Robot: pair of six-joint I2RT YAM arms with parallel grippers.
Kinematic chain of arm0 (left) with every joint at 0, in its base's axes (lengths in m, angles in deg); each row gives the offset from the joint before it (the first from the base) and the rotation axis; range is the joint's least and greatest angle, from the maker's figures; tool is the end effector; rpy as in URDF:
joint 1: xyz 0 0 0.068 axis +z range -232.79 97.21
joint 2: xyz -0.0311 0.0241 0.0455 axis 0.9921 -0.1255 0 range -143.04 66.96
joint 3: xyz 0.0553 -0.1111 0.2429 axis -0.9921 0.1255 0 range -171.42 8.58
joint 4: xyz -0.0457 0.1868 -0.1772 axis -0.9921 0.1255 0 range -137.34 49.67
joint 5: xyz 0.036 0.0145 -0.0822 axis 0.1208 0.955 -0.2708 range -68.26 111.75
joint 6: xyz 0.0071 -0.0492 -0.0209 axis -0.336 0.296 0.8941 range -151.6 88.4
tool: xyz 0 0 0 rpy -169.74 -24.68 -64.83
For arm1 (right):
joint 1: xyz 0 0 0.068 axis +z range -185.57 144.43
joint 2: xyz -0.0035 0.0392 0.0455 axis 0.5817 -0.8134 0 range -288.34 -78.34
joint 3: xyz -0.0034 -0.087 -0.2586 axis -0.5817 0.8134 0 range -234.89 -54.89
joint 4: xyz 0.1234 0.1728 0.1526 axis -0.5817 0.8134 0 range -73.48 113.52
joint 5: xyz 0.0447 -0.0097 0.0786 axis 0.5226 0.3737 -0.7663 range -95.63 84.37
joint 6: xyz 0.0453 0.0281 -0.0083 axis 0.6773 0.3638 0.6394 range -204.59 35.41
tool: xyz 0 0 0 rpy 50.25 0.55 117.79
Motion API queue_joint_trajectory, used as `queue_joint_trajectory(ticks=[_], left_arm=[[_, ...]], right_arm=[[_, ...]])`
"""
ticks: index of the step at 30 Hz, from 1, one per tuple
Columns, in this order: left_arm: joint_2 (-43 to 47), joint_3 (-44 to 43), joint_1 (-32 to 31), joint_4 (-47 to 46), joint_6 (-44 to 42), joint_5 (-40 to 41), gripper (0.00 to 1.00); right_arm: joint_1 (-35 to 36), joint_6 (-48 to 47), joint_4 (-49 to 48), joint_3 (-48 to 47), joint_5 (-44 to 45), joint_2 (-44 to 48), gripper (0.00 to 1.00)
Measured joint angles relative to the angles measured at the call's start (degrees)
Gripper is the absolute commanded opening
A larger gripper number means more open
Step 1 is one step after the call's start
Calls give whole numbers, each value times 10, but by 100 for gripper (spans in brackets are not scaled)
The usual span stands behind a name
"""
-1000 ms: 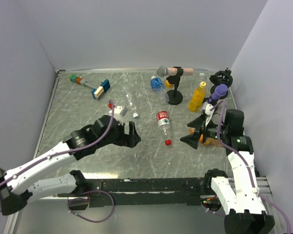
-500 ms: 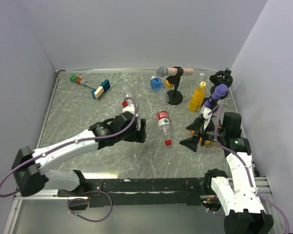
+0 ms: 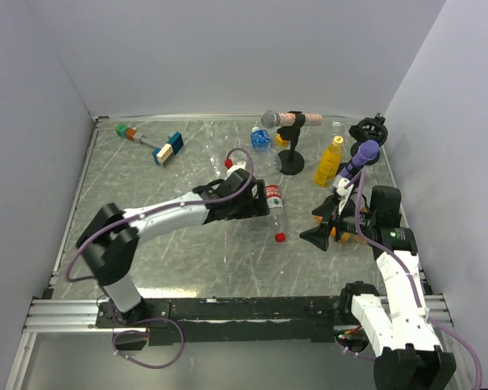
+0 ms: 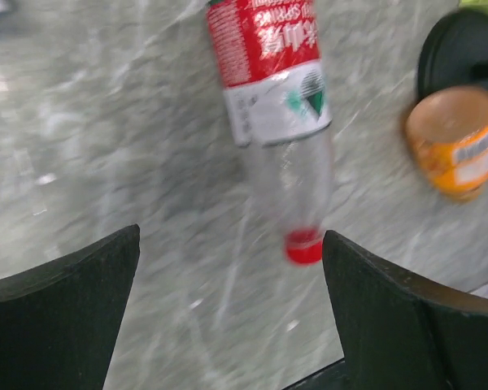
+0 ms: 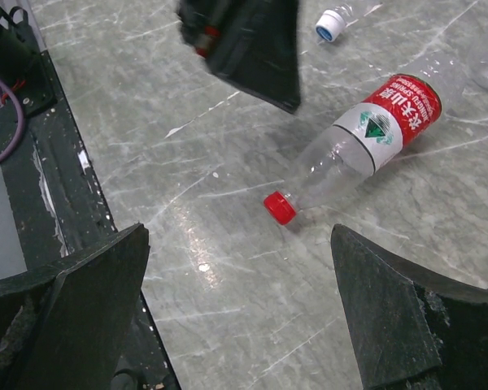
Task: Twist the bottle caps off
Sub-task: Pick up the plastic bottle from the corner of the board.
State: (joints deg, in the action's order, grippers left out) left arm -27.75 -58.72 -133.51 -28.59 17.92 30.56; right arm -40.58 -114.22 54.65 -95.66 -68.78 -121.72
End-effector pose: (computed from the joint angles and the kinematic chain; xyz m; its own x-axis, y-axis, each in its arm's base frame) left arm 0.2337 -0.2772 0.2382 -0.8271 -0.1759 -0.5338 0.1057 0.8842 -0.4551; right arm 0.1460 0.0191 0.2849 -0.2516 -0.2021 -0.9465 -0.8725 0.4706 0.1314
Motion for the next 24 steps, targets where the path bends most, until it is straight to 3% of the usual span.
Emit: queue_joint_trajectory(ticks=[4, 9, 20, 24], left_arm=[[-91, -87, 2, 18, 76, -10, 99], [-171, -196, -8, 54, 111, 3, 99], [-273, -297, -30, 162, 99, 33, 80], [-316, -343, -36, 200, 83, 48, 67]], right_arm=[[0, 2, -2, 0, 2, 1, 99], [0, 2, -7, 0, 3, 2, 99], [0, 6, -11, 0, 4, 5, 99], [0, 6, -11, 0, 4, 5, 99]])
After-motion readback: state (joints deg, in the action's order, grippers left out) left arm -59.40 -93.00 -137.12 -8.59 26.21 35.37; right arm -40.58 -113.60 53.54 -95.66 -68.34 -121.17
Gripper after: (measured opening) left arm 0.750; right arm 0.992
